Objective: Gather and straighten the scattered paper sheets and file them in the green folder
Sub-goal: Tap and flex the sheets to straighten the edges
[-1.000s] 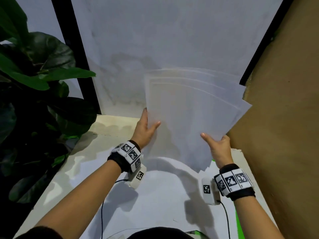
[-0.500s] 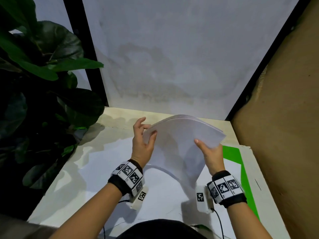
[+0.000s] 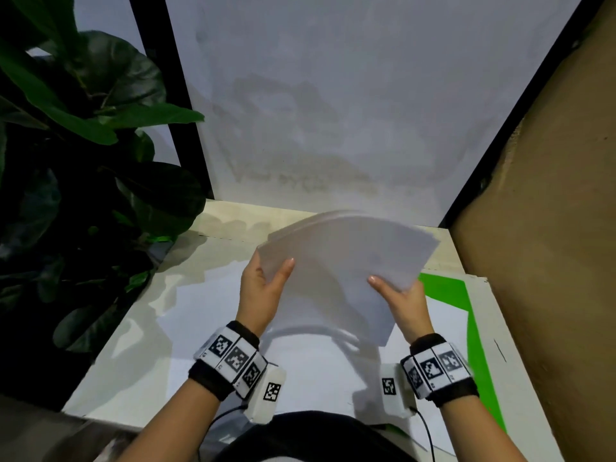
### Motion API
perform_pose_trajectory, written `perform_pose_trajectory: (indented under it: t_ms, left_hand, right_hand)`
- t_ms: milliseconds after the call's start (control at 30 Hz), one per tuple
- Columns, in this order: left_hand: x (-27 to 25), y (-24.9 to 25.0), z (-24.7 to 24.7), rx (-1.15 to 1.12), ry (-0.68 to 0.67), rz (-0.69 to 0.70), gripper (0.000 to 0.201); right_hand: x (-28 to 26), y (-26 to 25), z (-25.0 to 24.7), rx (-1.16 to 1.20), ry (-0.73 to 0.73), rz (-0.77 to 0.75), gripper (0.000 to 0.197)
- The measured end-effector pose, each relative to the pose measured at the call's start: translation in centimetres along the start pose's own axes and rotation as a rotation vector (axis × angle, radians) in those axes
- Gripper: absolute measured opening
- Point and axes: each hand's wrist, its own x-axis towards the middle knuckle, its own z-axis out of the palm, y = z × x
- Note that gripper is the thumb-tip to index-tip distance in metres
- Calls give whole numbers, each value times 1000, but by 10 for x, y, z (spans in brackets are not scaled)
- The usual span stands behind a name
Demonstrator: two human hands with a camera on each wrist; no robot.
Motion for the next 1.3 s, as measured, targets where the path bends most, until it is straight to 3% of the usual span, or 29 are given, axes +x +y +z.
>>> perform_pose_trajectory:
  t_ms: [167,267,333,400,500,667,933,1033,1167,1233,1300]
  left_hand:
    - [-17,-31,-9,74,-87,-193,23]
    - [-16,-24,-12,71,-99,-169,25]
    - [-13,-13,-12,50,-94,-101,38]
    - [-11,-2,-10,0,-83,-25,57]
    - [-9,11,-4,-42,-46,41,76]
    - [-4,11,3,5,25,-12,30]
    - [-4,11,7,0,39,-8,27]
    - [-4,13,7,-49,-1,-19,25]
    - [-3,-10,-2,76,-106,-112,35]
    - [-3,-22,-9,176,-106,-258,31]
    - [-3,-15,-11,215,-62,-291,31]
  right_hand:
    - [-13,20,-1,-5,-11,132,22]
    - [-15,6,3,40,-4,94,20]
    - [-15,-11,6,118,4,47,1]
    - [-14,-27,10,122,5,-30,26]
    - [-11,-34,15,123,22,-92,37]
    - [-9,-33,17,120,83,-33,32]
    - [-11,-39,15,92,67,-87,19]
    - [-10,-36,10,66,-1,-103,16]
    - [-11,-3,2,-101,-63,110,38]
    - [-17,13,7,-237,4,204,26]
    - [-21,8,17,-246,45,172,10]
